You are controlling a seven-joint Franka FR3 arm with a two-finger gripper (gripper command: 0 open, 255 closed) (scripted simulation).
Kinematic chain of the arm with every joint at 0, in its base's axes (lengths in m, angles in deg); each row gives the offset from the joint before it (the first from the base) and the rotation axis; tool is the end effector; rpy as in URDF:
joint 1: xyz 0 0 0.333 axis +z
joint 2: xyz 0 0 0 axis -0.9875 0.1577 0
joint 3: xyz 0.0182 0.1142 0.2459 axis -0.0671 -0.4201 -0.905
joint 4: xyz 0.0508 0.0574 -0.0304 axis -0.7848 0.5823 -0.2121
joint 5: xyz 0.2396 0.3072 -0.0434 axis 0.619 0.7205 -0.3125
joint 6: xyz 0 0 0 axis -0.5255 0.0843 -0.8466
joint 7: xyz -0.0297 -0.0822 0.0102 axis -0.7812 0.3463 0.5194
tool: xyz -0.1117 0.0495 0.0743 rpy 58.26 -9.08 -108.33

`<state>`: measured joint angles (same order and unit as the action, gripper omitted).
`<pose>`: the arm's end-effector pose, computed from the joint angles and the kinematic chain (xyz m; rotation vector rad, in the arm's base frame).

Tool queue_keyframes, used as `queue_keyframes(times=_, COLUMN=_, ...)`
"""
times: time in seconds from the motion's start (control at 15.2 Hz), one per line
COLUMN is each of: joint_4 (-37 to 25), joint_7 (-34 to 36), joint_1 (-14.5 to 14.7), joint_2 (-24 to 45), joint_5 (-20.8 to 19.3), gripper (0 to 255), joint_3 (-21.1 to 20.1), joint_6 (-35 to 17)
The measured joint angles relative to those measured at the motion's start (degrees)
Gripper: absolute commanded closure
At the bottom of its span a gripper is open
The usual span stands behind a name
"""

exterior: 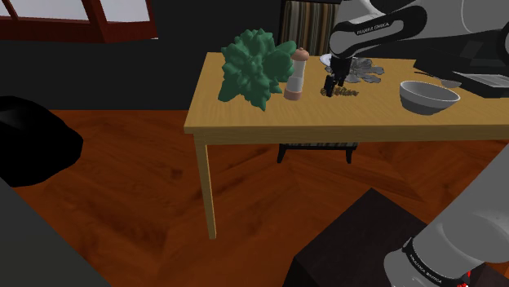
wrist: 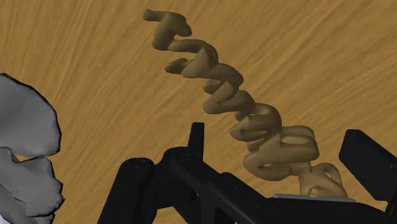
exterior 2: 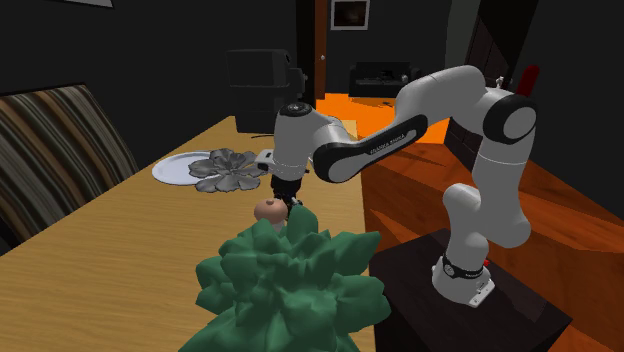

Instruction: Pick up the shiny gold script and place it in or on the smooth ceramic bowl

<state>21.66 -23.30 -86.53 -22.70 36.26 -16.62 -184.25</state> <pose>0.5495 -0.2087 0.4151 2.8767 0.1839 0.0538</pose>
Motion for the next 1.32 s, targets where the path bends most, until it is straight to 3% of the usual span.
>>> queue_keyframes(times=0.07, joint_4=0.0, joint_7=0.0, joint_1=0.0, joint_2=0.0, joint_5=0.0, gripper=0, joint_3=0.0, joint_6=0.0)
queue_keyframes(times=0.13, joint_4=0.0, joint_7=0.0, joint_1=0.0, joint_2=0.0, joint_5=0.0, gripper=255, joint_3=0.0, joint_6=0.0)
queue_keyframes(times=0.79, joint_4=-0.01, joint_7=-0.01, joint_1=0.0, joint_2=0.0, joint_5=0.0, gripper=255, joint_3=0.0, joint_6=-0.01)
queue_keyframes(times=1.32, joint_4=-4.24, joint_7=-0.98, joint_1=0.14, joint_2=-0.81, joint_5=0.31, gripper=255, joint_3=-0.13, joint_6=4.94)
